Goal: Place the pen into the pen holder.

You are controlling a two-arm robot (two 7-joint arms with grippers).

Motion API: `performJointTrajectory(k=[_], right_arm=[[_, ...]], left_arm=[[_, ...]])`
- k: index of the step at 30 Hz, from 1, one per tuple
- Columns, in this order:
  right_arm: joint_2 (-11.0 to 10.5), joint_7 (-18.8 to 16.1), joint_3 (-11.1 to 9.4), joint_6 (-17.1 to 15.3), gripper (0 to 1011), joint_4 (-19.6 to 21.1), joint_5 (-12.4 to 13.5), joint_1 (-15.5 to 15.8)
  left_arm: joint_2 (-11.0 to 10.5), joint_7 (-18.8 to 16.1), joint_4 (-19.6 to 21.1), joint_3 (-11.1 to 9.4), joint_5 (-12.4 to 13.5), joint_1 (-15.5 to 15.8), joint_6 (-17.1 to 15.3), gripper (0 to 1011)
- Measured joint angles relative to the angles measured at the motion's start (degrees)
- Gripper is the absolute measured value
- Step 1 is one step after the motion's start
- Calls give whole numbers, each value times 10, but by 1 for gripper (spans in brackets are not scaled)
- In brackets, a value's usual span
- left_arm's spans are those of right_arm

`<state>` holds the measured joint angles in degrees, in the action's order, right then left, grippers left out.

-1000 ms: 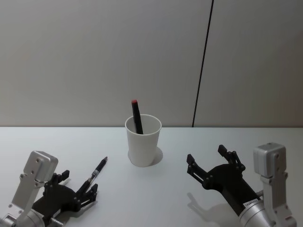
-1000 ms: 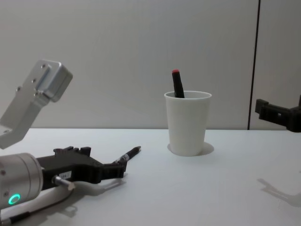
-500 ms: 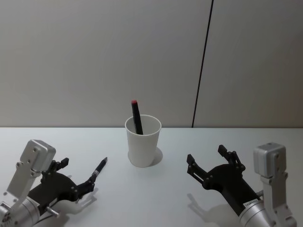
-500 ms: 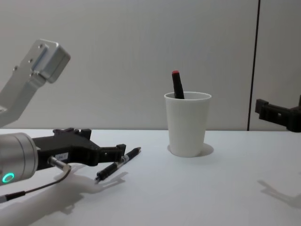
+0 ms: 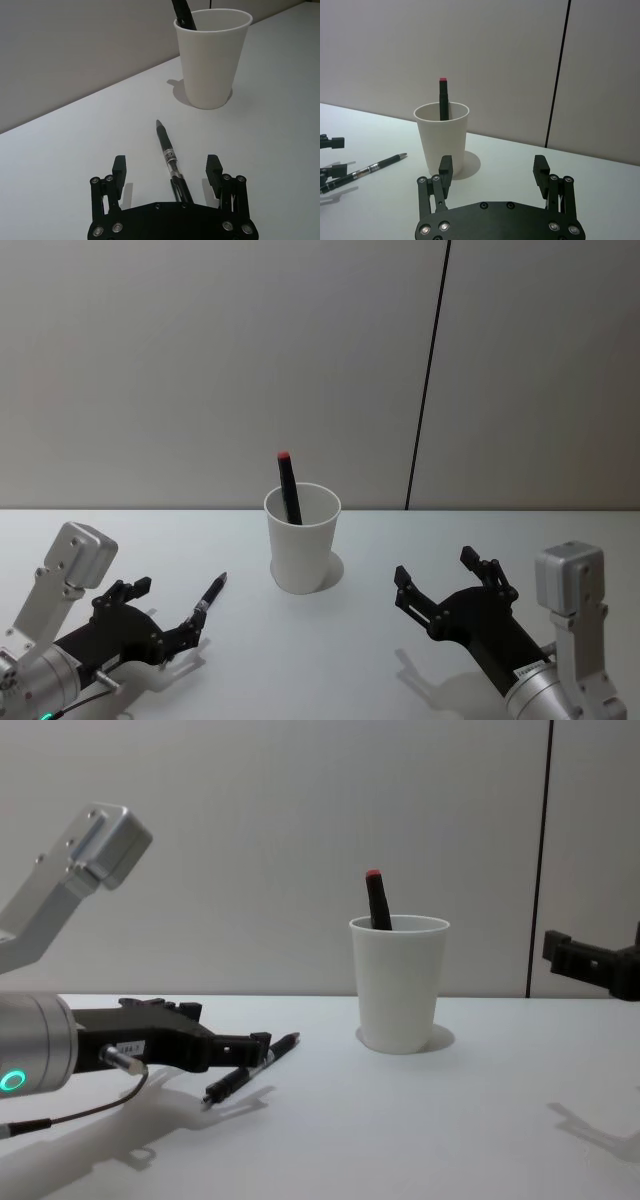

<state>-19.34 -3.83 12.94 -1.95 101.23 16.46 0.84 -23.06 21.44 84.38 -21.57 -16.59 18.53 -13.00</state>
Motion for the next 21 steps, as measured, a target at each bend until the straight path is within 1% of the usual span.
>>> performJointTrajectory(k=[8,21], right_arm=[[0,0,0,0,1001,0,0,0],[0,0,0,0,1001,0,0,0]], left_arm=[[-1,15,-12,-8,-7,16,-22,1003],[2,21,-26,-21,-11,28,-37,1003]])
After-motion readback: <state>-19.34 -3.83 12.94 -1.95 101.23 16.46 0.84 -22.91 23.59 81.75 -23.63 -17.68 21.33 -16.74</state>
